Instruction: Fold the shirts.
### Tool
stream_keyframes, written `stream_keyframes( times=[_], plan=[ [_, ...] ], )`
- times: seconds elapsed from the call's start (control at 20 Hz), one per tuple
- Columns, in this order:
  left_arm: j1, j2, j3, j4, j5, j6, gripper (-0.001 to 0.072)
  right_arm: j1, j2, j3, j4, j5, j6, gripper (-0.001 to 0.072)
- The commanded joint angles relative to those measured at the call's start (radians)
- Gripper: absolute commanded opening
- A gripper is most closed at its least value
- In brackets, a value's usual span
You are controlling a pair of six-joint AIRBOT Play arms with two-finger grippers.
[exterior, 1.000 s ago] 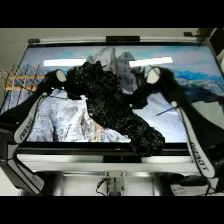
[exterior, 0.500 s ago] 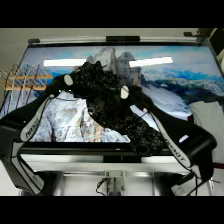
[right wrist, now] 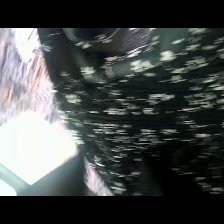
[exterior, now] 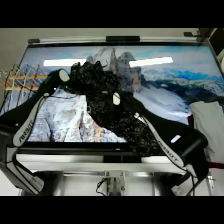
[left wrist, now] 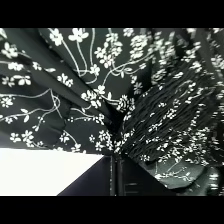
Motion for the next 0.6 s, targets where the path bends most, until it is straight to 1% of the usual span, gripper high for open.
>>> stream_keyframes(
  times=[0.0,0.05,0.1,0.25,0.4,0.45,0.5,0.55],
  plan=[
    [0.0,0.025,0.001,0.0,-0.013,0.003,0.0054,0.008,-0.01,0.0,-0.057,-0.043,0.069,0.0252],
    [0.0,0.029,0.001,0.0,-0.019,0.003,0.0054,0.007,-0.009,0.0,-0.073,-0.04,0.085,0.011],
    [0.0,0.035,0.001,0.0,-0.026,0.003,0.0054,0.007,-0.006,0.0,-0.085,-0.034,0.093,0.0049],
    [0.0,0.058,0.001,0.0,-0.025,0.004,0.0054,0.007,0.032,0.0,-0.099,-0.046,0.068,0.0049],
    [0.0,0.075,0.001,0.0,-0.027,0.046,0.0054,0.007,0.092,0.0,-0.18,-0.037,0.064,0.0049],
    [0.0,0.076,0.001,0.0,-0.029,0.048,0.0054,0.007,0.112,0.0,-0.209,-0.015,0.056,0.0121],
    [0.0,0.076,0.001,0.0,-0.031,0.048,0.0054,0.007,0.13,0.0,-0.238,0.024,0.042,0.0538],
    [0.0,0.076,0.001,0.0,-0.031,0.048,0.0054,0.007,0.137,0.0,-0.261,0.067,0.028,0.0644]
  ],
)
